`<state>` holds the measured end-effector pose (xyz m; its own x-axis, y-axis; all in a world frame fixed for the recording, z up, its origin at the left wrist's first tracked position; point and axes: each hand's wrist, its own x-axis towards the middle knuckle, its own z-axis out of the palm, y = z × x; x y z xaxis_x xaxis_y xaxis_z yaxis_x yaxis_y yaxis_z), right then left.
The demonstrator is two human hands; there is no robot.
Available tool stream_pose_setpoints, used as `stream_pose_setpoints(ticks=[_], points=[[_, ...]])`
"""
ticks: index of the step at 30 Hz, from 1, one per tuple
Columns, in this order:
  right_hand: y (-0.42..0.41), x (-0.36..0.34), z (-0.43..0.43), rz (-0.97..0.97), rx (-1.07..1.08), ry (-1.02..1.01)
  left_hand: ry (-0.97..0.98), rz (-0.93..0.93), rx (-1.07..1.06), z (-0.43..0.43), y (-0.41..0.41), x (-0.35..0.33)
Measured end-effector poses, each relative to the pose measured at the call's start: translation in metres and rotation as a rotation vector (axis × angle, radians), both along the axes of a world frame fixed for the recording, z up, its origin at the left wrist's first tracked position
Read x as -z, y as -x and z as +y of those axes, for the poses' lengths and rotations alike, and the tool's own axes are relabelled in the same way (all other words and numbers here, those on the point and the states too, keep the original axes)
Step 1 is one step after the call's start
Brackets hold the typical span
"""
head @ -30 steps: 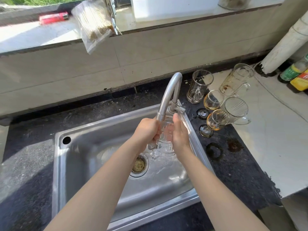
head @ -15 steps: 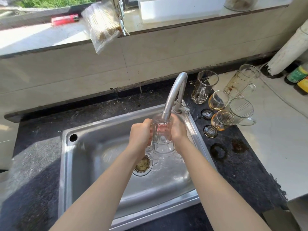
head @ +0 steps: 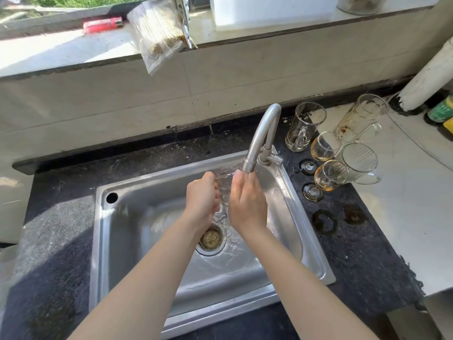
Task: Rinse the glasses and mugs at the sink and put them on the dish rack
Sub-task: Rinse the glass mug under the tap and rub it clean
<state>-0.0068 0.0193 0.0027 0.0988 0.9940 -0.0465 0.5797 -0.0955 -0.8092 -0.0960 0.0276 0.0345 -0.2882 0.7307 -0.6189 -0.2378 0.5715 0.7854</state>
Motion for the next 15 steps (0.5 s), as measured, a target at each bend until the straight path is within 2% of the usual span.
stream_pose_setpoints(ticks=[1, 3, 6, 7, 10, 12, 15], points=[[-0.002, 0.001, -0.003, -0.012, -0.024, -0.07, 0.004, -0.004, 0.014, 0.001, 0.0, -0.001], [-0.008, 0.002, 0.003, 0.112, -0.044, -0.024, -0.009, 0.01, 0.07, 0.003, 0.003, -0.004], [-0.016, -0.009, 0.028, 0.606, 0.031, 0.389, -0.031, 0.028, 0.162, 0.006, 0.01, -0.008], [-0.02, -0.014, 0.031, 0.733, -0.012, 0.49, -0.026, 0.013, 0.168, 0.007, 0.012, -0.008], [-0.034, -0.017, 0.033, 0.832, -0.27, 0.624, 0.048, -0.134, 0.058, 0.012, 0.019, -0.003], [-0.041, -0.01, 0.029, 0.919, -0.352, 0.76, 0.107, -0.258, -0.077, 0.015, 0.023, 0.003], [-0.04, 0.001, 0.026, 1.071, -0.171, 0.754, 0.13, -0.286, -0.217, 0.018, 0.021, 0.008]])
